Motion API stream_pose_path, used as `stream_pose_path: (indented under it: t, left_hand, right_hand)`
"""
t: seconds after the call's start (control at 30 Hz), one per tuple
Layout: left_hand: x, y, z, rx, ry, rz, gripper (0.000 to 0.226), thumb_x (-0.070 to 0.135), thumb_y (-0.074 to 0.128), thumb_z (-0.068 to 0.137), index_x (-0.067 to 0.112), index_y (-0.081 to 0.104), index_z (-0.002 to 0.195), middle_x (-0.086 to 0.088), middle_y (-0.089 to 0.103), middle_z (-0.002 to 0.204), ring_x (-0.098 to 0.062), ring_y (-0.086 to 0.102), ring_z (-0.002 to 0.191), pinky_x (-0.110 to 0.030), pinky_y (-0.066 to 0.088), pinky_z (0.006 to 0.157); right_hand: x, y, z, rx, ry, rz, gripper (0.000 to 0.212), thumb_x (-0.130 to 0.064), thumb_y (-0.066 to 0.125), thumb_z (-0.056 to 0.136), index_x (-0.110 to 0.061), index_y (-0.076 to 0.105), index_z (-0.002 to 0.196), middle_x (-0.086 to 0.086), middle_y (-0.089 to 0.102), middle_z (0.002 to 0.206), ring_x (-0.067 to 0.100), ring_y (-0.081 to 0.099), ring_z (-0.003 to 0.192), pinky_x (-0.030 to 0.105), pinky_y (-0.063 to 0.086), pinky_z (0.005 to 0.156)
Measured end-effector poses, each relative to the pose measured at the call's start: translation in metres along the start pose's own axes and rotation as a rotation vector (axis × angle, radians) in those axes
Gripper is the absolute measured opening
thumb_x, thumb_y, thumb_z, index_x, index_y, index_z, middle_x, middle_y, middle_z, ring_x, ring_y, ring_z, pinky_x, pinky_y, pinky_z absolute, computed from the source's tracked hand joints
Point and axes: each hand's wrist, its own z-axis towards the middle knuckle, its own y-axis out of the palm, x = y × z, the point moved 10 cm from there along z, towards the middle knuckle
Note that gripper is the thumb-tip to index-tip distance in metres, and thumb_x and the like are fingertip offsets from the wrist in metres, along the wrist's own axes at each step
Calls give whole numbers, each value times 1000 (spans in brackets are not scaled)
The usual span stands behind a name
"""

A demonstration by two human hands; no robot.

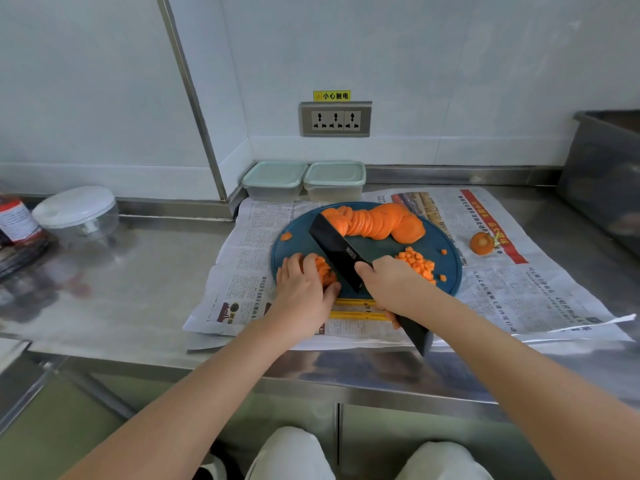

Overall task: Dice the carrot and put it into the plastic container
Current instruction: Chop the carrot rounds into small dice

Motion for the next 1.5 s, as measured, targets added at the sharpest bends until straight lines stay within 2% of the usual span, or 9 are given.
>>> stream_pose_path:
  t: [0.13, 0.4, 0.6, 0.73, 0.83, 0.97, 1.27, 1.37, 1.5]
  left_hand:
    - [2, 3, 9, -65, 20, -47, 58, 35, 44, 98, 6, 22, 142, -13, 24, 142, -27, 21, 134, -33, 19, 110]
    - [14, 7, 22, -207, 230, -65, 56, 31, 46, 99, 7, 23, 144, -9, 28, 139, -21, 23, 134, -23, 17, 107]
    - [10, -10, 16, -70, 264, -19, 78, 44, 55, 92, 8, 16, 149, -8, 18, 150, -22, 16, 142, -31, 15, 115]
    - [8, -12, 6, 7, 193, -69, 73, 40, 46, 97, 6, 11, 151, -8, 16, 156, -21, 12, 144, -29, 16, 114]
    - [10, -9, 6, 36, 219, -101, 59, 34, 43, 99, 9, 23, 149, -5, 32, 150, -17, 24, 138, -21, 19, 109]
    - [9, -7, 9, 71, 254, -86, 50, 29, 45, 99, 12, 33, 145, -2, 43, 140, -15, 31, 131, -17, 20, 104]
    - [7, 0, 15, 51, 259, -93, 44, 28, 42, 100, 9, 38, 140, -2, 47, 136, -16, 35, 130, -24, 24, 109]
    - [4, 3, 17, 35, 236, -94, 46, 27, 42, 100, 8, 37, 141, -3, 46, 138, -18, 34, 132, -28, 27, 112]
    - [4, 3, 19, 38, 239, -112, 37, 24, 42, 100, 6, 46, 132, -5, 52, 126, -19, 41, 124, -26, 30, 106]
  right_hand:
    - [7, -7, -7, 18, 15, 59, 45, -37, 30, 103, -4, 46, 76, 8, 47, 48, 12, 42, 21, 20, 36, 30]
    - [14, -16, -17, 58, 44, 98, 40, -35, 29, 104, -7, 47, 81, 10, 48, 56, 18, 49, 30, 26, 44, 33]
    - [1, -27, -28, 116, -22, 43, 45, -38, 26, 103, -13, 41, 70, 8, 48, 57, 14, 47, 34, 23, 39, 30]
    - [-12, -13, -30, 98, -76, -53, 43, -39, 24, 104, -18, 39, 69, 5, 49, 65, 18, 51, 54, 30, 44, 47]
    - [-15, -7, -30, 87, -67, -58, 41, -33, 22, 105, -7, 51, 93, 12, 55, 81, 29, 63, 74, 42, 54, 64]
    - [-13, -6, -30, 69, -62, -120, 43, -36, 21, 105, -12, 43, 78, 8, 51, 73, 21, 54, 59, 33, 46, 50]
    - [-9, 2, -24, -35, 14, -25, 35, -22, 23, 105, -18, 34, 71, 13, 48, 73, 30, 57, 59, 47, 57, 63]
    - [-15, 3, -21, -32, -2, -34, 36, -20, 25, 104, -16, 34, 70, 10, 46, 67, 23, 51, 53, 37, 51, 54]
    - [-37, 8, -19, -8, -16, -252, 24, -8, 29, 102, -1, 50, 112, 9, 44, 83, 13, 36, 59, 23, 27, 45]
